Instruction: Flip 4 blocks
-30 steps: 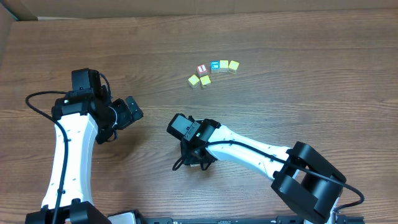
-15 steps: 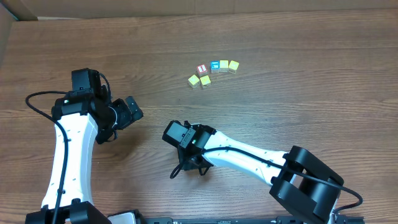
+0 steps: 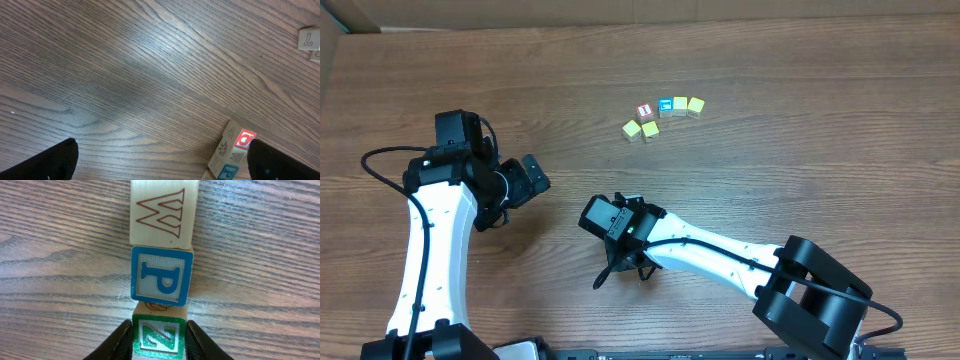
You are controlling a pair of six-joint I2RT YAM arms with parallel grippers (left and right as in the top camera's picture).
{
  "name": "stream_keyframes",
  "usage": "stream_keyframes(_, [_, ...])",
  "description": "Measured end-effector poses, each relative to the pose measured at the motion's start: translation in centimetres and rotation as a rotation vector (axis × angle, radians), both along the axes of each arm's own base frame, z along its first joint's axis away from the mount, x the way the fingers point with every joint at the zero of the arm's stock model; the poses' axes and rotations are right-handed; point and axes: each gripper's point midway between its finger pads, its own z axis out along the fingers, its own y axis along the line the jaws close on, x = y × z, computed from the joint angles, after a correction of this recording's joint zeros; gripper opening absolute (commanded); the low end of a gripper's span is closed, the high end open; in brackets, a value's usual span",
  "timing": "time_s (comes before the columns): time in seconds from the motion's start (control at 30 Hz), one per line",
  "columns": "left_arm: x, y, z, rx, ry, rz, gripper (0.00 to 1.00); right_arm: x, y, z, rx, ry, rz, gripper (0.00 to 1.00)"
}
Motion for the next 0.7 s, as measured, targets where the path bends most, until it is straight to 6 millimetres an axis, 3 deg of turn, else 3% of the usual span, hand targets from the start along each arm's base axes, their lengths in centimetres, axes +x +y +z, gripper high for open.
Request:
stream_keyframes(0.3, [0.0, 0.0, 0.0, 0.0, 0.0, 0.0, 1.0, 0.3, -0.04, 0.03, -0.004, -0.016, -0.003, 0.35])
stream_keyframes(0.7, [0.0, 0.0, 0.0, 0.0, 0.0, 0.0, 1.0, 0.55, -0.03, 0.06, -0.005, -0.029, -0.006, 0.48])
